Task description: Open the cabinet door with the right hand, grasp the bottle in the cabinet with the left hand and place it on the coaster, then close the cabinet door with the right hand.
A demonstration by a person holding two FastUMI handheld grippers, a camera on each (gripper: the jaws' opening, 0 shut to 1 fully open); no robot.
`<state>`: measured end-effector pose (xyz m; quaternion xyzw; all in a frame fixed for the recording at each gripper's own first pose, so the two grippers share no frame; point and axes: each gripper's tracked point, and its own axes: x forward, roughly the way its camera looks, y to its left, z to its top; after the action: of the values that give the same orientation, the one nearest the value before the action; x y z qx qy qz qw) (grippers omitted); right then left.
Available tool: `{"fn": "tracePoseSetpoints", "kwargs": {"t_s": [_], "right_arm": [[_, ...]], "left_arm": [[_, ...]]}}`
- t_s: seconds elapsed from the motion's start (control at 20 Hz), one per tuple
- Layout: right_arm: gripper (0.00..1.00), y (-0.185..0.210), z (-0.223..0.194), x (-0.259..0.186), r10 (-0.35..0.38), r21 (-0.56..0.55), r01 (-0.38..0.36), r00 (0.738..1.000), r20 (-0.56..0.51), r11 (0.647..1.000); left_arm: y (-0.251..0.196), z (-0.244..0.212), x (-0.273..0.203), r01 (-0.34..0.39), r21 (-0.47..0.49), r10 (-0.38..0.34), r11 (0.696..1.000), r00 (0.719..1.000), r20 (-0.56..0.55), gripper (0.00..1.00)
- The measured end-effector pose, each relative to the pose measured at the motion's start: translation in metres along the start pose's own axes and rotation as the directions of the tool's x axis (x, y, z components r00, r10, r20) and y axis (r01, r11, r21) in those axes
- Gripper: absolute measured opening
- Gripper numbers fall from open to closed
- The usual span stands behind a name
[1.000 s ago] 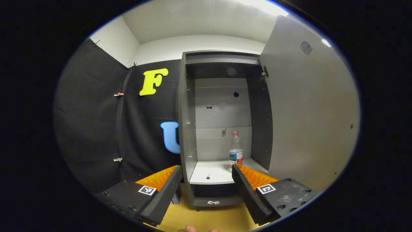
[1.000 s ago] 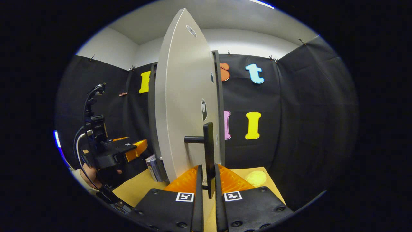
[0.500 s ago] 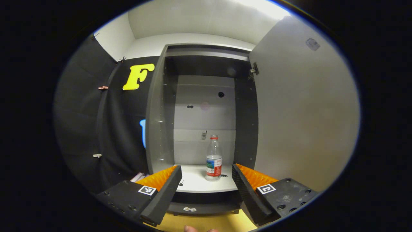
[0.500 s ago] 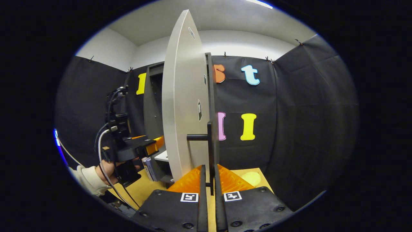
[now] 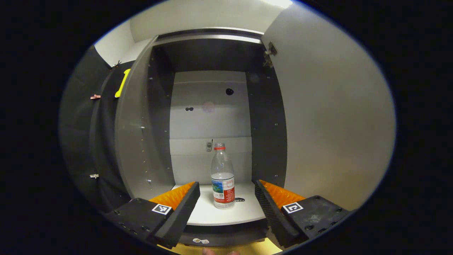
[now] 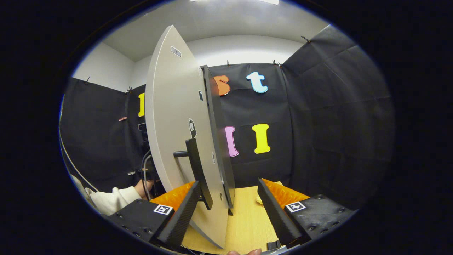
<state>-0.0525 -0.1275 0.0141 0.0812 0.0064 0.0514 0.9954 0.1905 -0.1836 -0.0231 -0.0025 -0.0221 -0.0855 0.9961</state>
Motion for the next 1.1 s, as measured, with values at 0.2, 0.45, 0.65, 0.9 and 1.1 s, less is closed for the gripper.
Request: {"fn": "tracePoseSetpoints", "kwargs": {"t_s": [0.2,0.45,0.65,0.9,1.1], "right_arm": [[0.99,-0.012,0.000,-0.004,-0.004,-0.023,0.004,1.000,0.008,1.000],[0.98,-0.060,0.000,0.000,-0.129,0.010,0.128,0.991,0.021,0.992],[0.98,-0.074,-0.003,0.005,-0.168,-0.022,0.169,0.985,0.034,0.985],[0.98,-0.077,-0.018,0.014,-0.172,-0.088,0.172,0.985,0.010,0.981],[0.98,-0.083,-0.029,0.019,-0.194,-0.125,0.192,0.981,-0.011,0.974]], "left_arm": [[-0.006,-0.019,0.040,-0.003,-0.009,0.003,1.000,1.000,-0.020,0.98],[0.001,-0.041,0.080,-0.040,0.022,0.041,0.999,0.998,-0.046,0.98],[0.013,-0.059,0.104,-0.087,0.002,0.087,0.996,0.993,-0.074,0.98],[0.020,-0.064,0.132,-0.097,-0.047,0.094,0.994,0.993,-0.073,0.98],[0.022,-0.059,0.144,-0.096,-0.041,0.094,0.995,0.994,-0.054,0.97]]}}
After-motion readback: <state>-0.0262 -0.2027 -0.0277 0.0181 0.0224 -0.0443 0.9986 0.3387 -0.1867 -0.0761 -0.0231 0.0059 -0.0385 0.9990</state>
